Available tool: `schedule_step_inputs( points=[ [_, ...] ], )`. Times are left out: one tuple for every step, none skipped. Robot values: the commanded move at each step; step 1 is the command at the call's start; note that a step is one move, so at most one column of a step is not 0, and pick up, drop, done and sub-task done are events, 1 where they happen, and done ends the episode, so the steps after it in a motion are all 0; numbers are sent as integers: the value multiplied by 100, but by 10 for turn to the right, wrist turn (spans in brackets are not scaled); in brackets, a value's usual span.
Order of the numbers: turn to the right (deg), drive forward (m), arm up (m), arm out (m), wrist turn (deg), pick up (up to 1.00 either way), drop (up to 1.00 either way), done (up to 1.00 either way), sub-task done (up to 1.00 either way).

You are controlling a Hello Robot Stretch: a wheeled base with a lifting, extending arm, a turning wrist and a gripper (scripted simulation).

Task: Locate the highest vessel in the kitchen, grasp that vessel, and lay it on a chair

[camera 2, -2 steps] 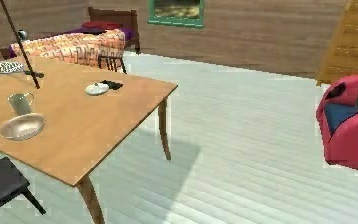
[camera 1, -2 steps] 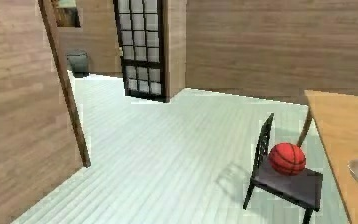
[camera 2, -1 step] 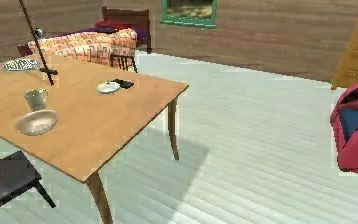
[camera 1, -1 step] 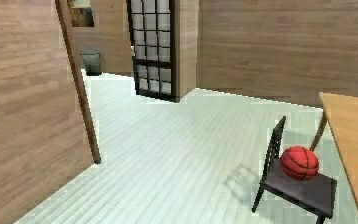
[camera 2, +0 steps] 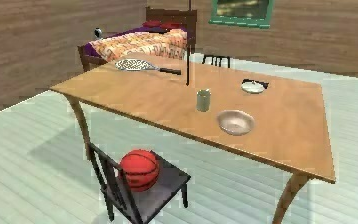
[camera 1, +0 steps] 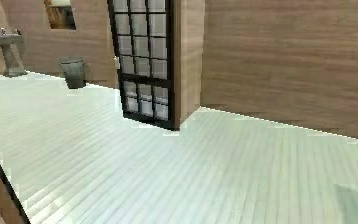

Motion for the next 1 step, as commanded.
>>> schedule_step_inputs(
  points=[
    [0, 65, 0, 0, 0, 0, 0, 0, 0]
  ],
)
